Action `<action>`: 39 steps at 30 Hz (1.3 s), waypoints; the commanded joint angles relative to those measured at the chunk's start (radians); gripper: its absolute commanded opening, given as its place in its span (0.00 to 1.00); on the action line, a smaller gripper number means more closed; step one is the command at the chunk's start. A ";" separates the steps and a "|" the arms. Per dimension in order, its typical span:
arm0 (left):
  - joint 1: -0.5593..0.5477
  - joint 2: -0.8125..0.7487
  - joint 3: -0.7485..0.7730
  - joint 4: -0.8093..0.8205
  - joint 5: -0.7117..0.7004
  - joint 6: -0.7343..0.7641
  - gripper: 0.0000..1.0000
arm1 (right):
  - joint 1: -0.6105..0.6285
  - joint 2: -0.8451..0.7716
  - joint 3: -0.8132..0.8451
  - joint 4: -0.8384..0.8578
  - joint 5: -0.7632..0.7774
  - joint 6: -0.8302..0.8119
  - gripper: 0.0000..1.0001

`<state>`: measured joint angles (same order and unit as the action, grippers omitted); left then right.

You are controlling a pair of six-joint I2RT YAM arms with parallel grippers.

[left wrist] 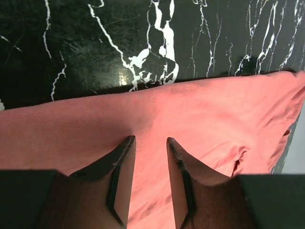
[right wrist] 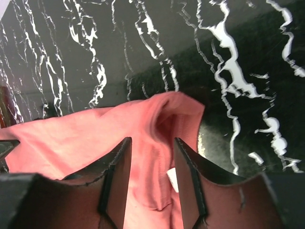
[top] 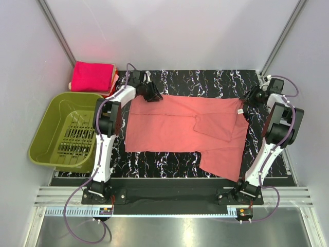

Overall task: Fold and stack the t-shirts
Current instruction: Fold the tshirt

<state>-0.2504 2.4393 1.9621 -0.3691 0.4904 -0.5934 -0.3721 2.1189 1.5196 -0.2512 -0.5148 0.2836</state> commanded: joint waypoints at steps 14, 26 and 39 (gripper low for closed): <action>0.016 0.033 0.047 0.030 0.027 -0.011 0.37 | -0.022 0.099 0.128 0.020 -0.128 -0.061 0.33; 0.026 0.044 0.021 0.036 -0.004 -0.016 0.38 | -0.079 0.147 0.117 0.086 -0.128 0.003 0.00; 0.031 0.107 0.113 0.065 0.022 -0.082 0.38 | -0.071 0.245 0.169 0.082 -0.077 0.210 0.00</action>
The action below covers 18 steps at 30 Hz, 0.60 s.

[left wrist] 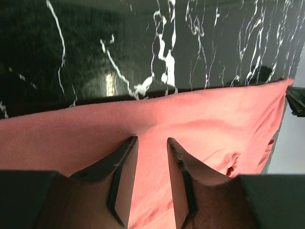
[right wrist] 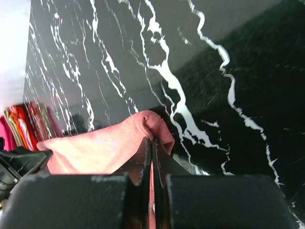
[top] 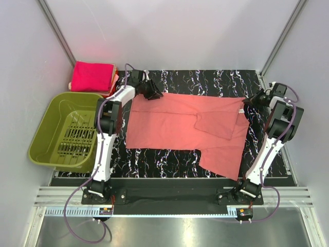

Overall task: Fold and stack the t-shirts
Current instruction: Fold the tshirt

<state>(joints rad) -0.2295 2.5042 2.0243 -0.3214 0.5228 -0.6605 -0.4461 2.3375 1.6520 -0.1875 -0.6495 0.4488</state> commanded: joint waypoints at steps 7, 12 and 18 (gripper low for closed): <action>0.016 0.110 0.116 0.071 -0.014 -0.062 0.39 | 0.030 0.086 0.152 -0.004 0.149 0.065 0.00; 0.028 0.165 0.214 0.140 0.026 -0.096 0.39 | 0.052 0.175 0.319 -0.050 0.169 0.079 0.03; 0.032 0.055 0.177 0.185 0.072 -0.070 0.41 | 0.057 0.191 0.465 -0.154 0.197 0.062 0.31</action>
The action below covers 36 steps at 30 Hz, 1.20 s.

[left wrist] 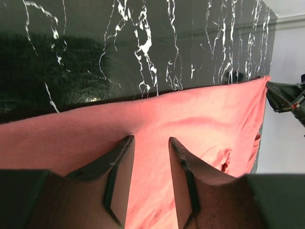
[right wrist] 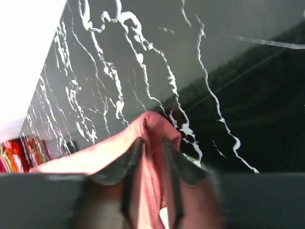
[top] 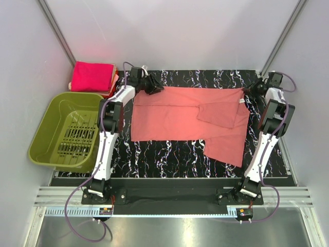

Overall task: Fold and stack the t-shirts
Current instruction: Fold the tshirt

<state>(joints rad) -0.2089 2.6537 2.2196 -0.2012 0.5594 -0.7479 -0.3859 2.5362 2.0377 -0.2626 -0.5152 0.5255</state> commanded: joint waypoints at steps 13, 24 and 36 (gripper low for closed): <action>0.006 -0.515 -0.323 -0.182 0.065 0.258 0.47 | 0.022 -0.516 -0.261 -0.266 0.291 0.165 0.46; -0.109 -1.012 -0.926 -0.406 -0.367 0.505 0.46 | 0.050 -1.106 -0.870 -0.554 0.421 0.326 0.47; -0.351 -1.239 -1.107 -0.385 -0.348 0.456 0.48 | 0.030 -1.360 -1.293 -0.672 0.544 0.392 0.47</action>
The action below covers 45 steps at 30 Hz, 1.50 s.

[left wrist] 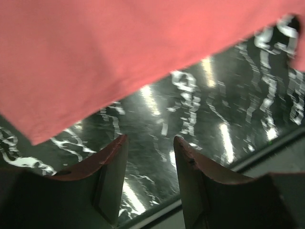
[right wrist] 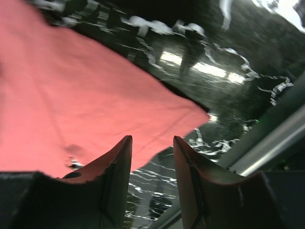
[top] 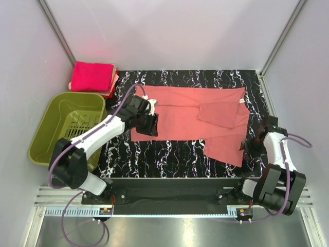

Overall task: Fold and stack the t-shirts
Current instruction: Fold the tshirt

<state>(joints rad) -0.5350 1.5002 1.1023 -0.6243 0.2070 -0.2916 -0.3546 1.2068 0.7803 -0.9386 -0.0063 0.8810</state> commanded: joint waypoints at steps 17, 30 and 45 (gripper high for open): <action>-0.132 -0.074 -0.131 0.248 0.141 -0.060 0.51 | 0.002 0.108 -0.101 0.089 0.134 0.053 0.49; -0.195 -0.046 -0.064 0.178 -0.029 -0.037 0.54 | 0.005 0.068 -0.128 0.185 0.126 0.012 0.25; -0.125 0.011 0.019 -0.072 -0.326 0.153 0.52 | 0.003 -0.128 -0.013 0.121 0.144 -0.105 0.00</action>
<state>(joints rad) -0.6949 1.4891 1.0981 -0.6235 0.0071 -0.2340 -0.3534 1.1316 0.6937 -0.8001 0.0902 0.8268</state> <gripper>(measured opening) 0.525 0.012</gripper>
